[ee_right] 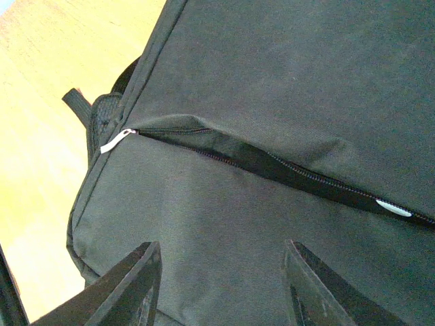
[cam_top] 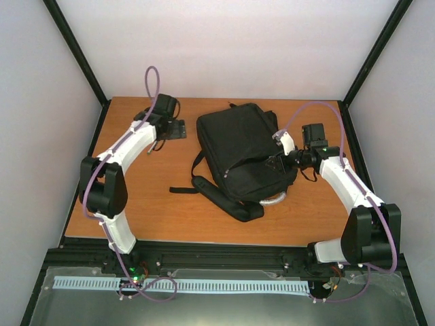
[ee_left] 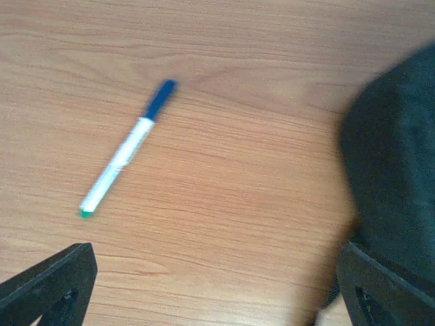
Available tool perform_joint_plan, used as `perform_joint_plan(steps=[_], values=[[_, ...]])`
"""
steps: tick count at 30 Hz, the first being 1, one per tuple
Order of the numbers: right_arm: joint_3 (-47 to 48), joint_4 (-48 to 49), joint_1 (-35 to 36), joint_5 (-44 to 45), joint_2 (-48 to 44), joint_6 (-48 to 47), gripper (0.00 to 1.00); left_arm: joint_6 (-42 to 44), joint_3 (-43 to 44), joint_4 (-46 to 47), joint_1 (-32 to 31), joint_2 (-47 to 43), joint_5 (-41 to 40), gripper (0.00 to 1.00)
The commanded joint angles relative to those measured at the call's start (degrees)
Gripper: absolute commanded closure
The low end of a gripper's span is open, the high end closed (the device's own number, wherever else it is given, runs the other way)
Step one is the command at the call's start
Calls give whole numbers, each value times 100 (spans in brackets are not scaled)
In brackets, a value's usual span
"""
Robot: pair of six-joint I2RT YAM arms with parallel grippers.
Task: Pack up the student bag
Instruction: Adjust the student bag at the center of the board, then pick up the stationery from the center of the board.
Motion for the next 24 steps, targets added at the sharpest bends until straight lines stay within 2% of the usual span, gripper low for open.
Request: perform_joint_plan(steps=[1, 6, 13, 17, 22, 24], values=[[-19, 36, -66, -174, -15, -135, 51, 274, -20, -434, 432, 170, -507, 0], [-27, 24, -83, -184, -14, -127, 51, 236, 523, -949, 809, 822, -460, 0], [-18, -8, -156, -217, 66, -153, 51, 583, 531, -531, 1256, 1106, -97, 2], [0, -34, -165, -281, 180, -115, 50, 651, 973, -611, 1430, 1628, 111, 2], [13, -71, -172, -381, 238, -131, 50, 802, 1238, -590, 1461, 2023, 543, 8], [13, -66, -172, -349, 237, -151, 50, 902, 1256, -569, 1456, 2134, 657, 16]])
